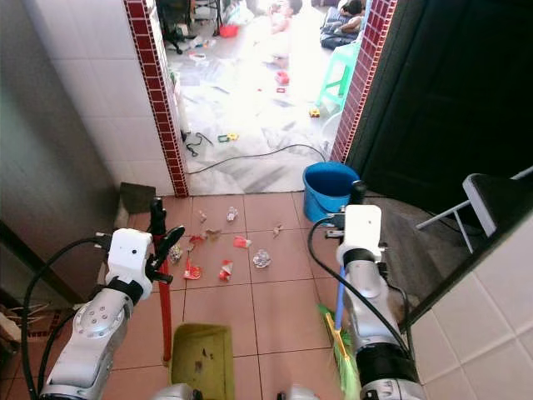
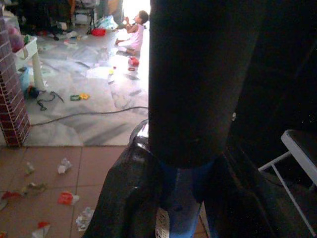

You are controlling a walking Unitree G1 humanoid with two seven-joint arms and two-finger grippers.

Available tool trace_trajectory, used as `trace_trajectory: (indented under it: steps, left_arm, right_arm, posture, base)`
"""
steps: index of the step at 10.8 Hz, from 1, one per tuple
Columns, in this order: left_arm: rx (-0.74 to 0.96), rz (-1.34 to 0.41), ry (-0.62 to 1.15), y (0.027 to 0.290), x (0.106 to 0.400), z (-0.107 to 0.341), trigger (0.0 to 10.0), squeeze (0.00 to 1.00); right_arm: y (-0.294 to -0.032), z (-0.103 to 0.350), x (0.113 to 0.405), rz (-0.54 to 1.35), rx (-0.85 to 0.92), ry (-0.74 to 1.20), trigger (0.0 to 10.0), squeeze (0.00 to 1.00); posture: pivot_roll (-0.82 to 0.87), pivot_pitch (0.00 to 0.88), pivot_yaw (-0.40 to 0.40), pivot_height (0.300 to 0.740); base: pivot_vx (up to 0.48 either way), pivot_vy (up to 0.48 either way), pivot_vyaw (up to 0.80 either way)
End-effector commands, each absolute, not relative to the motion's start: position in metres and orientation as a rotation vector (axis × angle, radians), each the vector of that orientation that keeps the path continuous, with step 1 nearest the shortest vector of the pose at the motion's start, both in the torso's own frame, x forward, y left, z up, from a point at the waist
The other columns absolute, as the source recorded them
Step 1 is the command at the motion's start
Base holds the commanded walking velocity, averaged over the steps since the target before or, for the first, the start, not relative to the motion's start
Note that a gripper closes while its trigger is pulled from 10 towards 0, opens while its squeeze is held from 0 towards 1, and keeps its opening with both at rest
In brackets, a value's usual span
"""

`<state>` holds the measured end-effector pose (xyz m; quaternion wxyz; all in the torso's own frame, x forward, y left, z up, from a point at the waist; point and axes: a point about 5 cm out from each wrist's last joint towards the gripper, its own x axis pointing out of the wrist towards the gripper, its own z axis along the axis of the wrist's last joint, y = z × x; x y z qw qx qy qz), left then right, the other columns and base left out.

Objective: Sweep floor

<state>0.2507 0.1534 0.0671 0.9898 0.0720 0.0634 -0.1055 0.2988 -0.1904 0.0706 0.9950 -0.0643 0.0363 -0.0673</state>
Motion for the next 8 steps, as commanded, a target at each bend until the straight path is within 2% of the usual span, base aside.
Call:
trace_trajectory:
  steps: [1,4,8]
  left_arm:
    - [0.139,-0.239,0.015,0.147,0.261,0.092,10.0,0.0]
    - [0.147,-0.224,0.027,0.15,0.258,0.09,10.0,0.0]
    - [0.164,-0.278,0.034,0.145,0.258,0.089,10.0,0.0]
  right_arm:
    - [-0.187,0.092,0.31,-0.115,-0.12,-0.025,10.0,0.0]
    - [-0.181,0.096,0.311,-0.089,-0.116,-0.053,10.0,0.0]
    - [-0.184,0.084,0.298,-0.142,-0.079,-0.029,10.0,0.0]
  posture:
    - [0.0,0.0,-0.008,0.74]
    - [0.01,0.0,-0.005,0.74]
    - [-0.01,0.0,0.044,0.74]
  base:
    - [0.0,0.0,0.0]
    - [0.0,0.0,0.0]
    - [0.0,0.0,0.0]
